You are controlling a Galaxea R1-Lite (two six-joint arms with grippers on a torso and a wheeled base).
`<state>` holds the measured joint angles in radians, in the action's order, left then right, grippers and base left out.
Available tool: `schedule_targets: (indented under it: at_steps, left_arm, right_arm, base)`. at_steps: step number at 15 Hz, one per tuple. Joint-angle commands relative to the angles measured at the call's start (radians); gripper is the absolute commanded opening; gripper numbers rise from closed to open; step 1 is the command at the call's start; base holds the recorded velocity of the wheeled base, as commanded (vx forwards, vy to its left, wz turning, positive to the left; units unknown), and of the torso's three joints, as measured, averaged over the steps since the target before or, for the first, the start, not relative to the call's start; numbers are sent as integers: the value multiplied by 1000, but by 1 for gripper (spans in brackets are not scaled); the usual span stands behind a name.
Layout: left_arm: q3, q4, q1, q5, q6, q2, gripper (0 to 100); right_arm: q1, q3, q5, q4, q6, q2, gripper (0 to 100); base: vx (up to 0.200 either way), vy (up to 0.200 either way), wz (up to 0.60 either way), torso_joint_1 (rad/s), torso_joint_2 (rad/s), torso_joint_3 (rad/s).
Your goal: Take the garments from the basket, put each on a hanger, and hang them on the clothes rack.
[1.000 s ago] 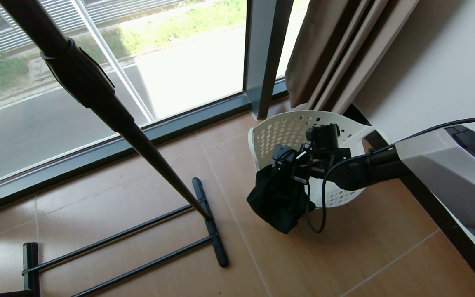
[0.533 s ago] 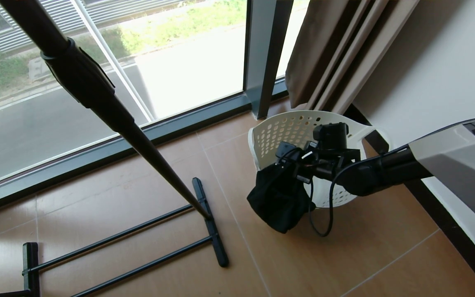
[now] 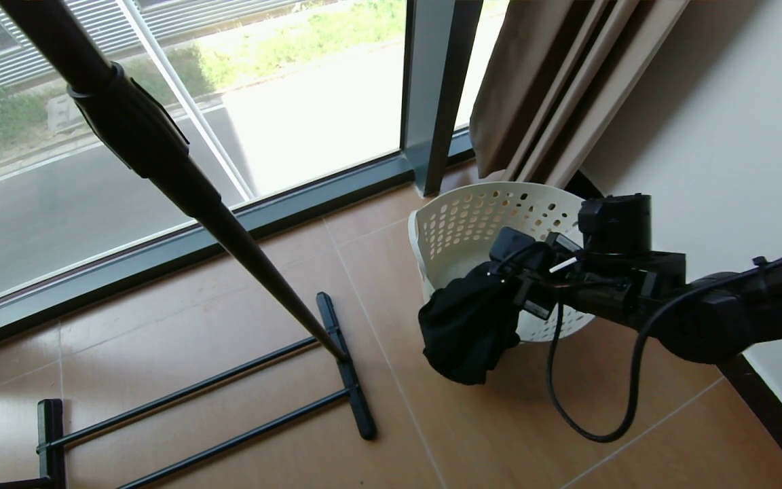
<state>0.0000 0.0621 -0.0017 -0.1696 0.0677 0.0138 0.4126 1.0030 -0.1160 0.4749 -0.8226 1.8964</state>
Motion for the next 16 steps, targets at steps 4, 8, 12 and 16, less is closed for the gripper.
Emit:
schedule_targets:
  at_steps: [4, 8, 12, 16]
  left_arm:
    - [0, 1, 0, -1, 0, 0, 100]
    - [0, -1, 0, 1, 0, 0, 100]
    - [0, -1, 0, 1, 0, 0, 100]
    - [0, -1, 0, -1, 0, 0, 100]
  right_arm:
    - [84, -239, 1, -7, 161, -401, 0]
    - [149, -326, -1, -13, 221, -617, 0]
    - [167, -412, 1, -13, 223, -727, 0]
    - [164, -419, 1, -10, 227, -715, 0]
  base:
    - [0, 0, 0, 0, 0, 0]
    - [0, 0, 0, 0, 0, 0]
    - [0, 0, 0, 0, 1, 60]
    - [0, 0, 0, 0, 1, 188]
